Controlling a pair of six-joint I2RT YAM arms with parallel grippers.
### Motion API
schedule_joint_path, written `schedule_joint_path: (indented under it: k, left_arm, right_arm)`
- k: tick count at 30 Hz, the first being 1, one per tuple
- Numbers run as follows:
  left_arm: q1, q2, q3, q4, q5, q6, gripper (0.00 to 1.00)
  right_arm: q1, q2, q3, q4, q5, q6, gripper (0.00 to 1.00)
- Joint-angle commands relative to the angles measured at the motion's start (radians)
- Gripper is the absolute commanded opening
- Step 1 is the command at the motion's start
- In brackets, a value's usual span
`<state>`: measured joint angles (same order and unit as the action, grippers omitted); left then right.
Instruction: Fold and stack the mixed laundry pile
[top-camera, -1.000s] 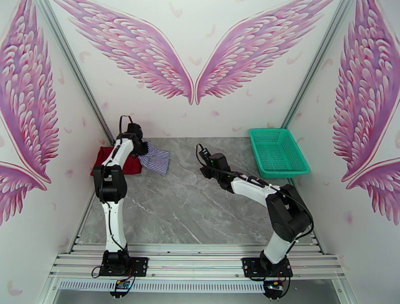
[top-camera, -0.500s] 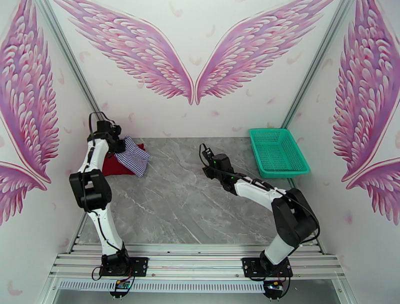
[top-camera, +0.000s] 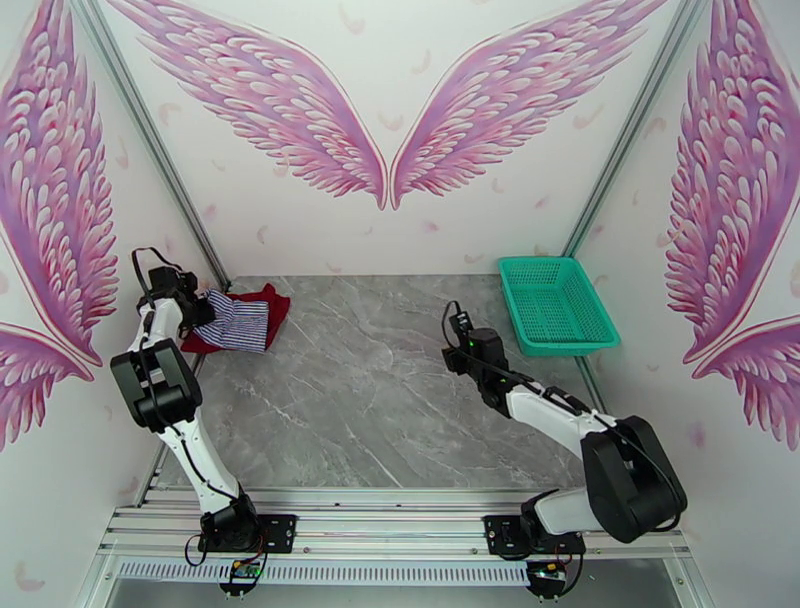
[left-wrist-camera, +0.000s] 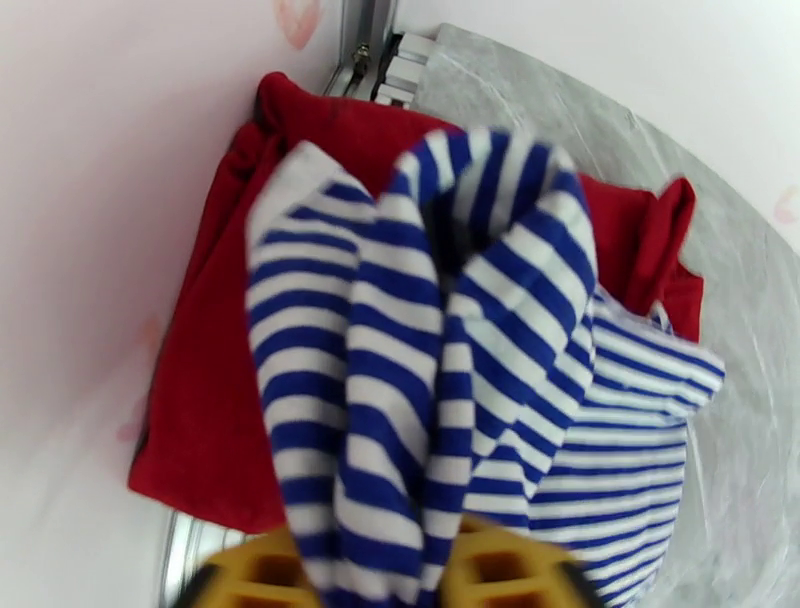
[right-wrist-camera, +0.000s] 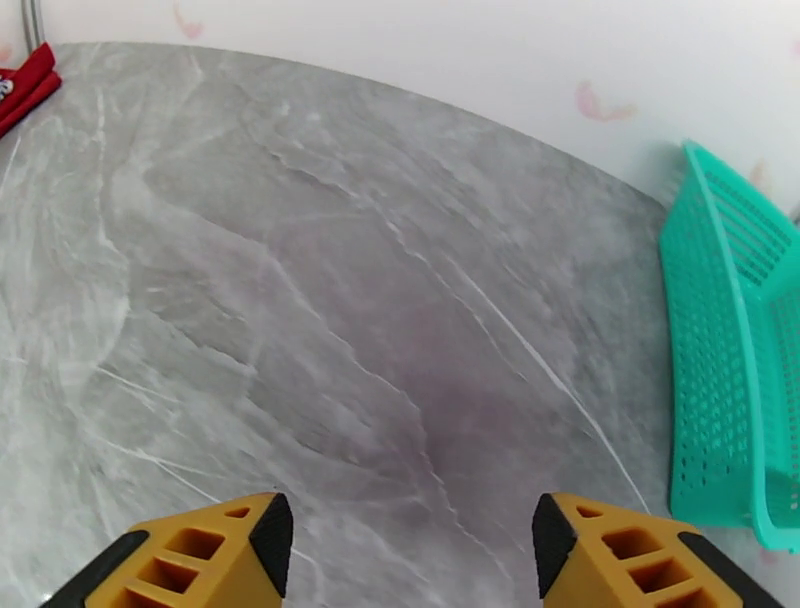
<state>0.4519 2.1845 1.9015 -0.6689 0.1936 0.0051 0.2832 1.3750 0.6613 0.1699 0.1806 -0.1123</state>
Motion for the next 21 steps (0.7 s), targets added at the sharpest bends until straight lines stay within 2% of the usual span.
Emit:
schedule_joint_path:
  k: [1,3,8,13,14,15,16,18,21]
  left_arm:
    - [-0.004,0.051,0.083,-0.038,0.009,-0.054,0.65]
    - [-0.005,0.058,0.108,-0.064,-0.010,-0.053,0.66]
    - [-0.010,0.046,0.210,-0.174,-0.091,-0.036,0.71]
    - [-0.015,0.001,0.327,-0.298,-0.168,-0.035,0.72]
    - [-0.018,-0.027,0.308,-0.292,-0.166,-0.044,0.72]
    - [-0.022,-0.062,0.285,-0.287,-0.155,-0.051,0.72]
    - [-0.033,-0.103,0.245,-0.274,-0.135,-0.058,0.72]
    - [-0.066,-0.190,0.132,-0.212,-0.075,-0.076,0.70]
    - [-0.161,-0.350,-0.128,-0.073,0.020,-0.119,0.68]
  right_arm:
    - [-0.046,-0.055,-0.064,0.068,-0.009,0.073,0.75]
    - [-0.075,-0.063,-0.107,0.107,-0.030,0.071,0.78]
    - [-0.141,-0.045,-0.191,0.232,-0.039,0.070,0.80]
    - [-0.217,0.015,-0.192,0.373,-0.091,0.081,0.83]
    - [-0.237,0.040,-0.165,0.361,-0.112,0.111,0.88]
    - [-0.247,0.058,-0.139,0.325,-0.134,0.124,1.00]
    - [-0.249,0.073,-0.129,0.332,-0.152,0.132,0.99]
    - [-0.239,0.086,-0.181,0.460,-0.190,0.126,0.99]
    - [-0.228,0.166,-0.271,0.698,-0.146,0.133,0.99]
